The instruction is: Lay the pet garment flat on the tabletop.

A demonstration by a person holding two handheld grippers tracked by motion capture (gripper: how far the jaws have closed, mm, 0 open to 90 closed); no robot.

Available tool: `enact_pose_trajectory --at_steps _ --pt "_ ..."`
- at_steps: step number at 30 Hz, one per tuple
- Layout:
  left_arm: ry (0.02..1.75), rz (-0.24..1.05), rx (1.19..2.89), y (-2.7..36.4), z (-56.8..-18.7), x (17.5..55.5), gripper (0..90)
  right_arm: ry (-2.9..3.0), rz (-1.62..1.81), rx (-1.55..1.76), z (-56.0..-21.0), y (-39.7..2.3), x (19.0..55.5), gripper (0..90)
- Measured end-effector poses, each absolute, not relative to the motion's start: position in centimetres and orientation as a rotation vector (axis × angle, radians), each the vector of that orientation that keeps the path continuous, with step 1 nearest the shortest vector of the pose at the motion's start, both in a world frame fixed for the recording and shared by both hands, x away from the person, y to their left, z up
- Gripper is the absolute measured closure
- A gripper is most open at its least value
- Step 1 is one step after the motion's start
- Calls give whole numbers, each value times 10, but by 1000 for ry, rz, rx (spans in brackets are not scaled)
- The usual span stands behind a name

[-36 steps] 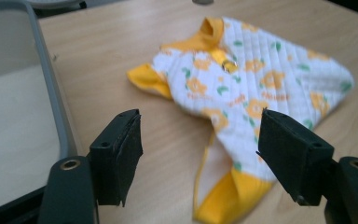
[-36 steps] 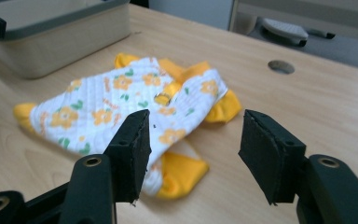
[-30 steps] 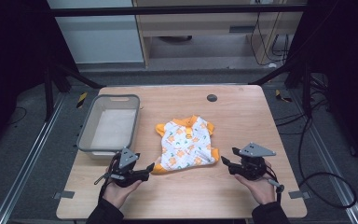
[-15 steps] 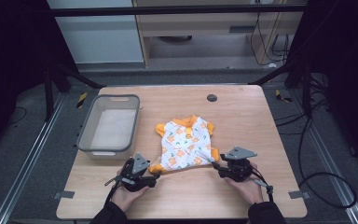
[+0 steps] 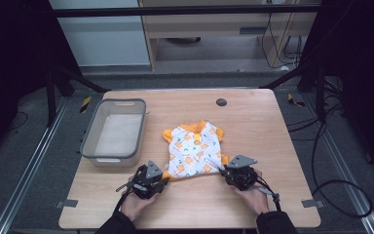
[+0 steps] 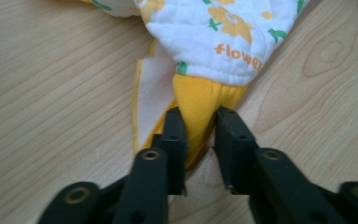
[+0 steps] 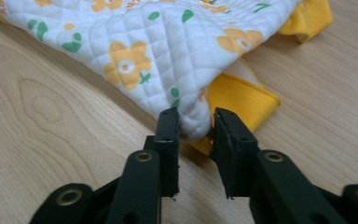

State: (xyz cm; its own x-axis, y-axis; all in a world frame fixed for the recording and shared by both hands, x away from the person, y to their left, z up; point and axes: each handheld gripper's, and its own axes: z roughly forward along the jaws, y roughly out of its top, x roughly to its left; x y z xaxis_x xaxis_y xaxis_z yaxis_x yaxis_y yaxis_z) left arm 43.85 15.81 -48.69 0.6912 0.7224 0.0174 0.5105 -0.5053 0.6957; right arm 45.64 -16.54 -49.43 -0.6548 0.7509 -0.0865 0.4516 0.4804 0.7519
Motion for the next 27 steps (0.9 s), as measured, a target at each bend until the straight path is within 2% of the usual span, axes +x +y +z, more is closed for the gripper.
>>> enact_pose_trajectory --at_steps 4,7,13,18,23,27 --pt "912 388 2197 157 -479 434 856 2324 1025 1011 -486 -168 454 818" --pt "894 368 2162 159 -471 431 858 2317 1078 1015 -479 -170 451 819" --pt "843 297 2016 171 -441 417 853 2279 1228 986 -442 -181 432 812" --pt "855 248 1967 176 -434 419 835 2264 1321 1017 -426 -181 430 798" --pt "985 313 1996 177 -456 440 760 2210 1231 1127 -450 -172 449 752" --pt "1043 313 2037 178 -474 449 710 2234 1143 1137 -470 -166 460 738"
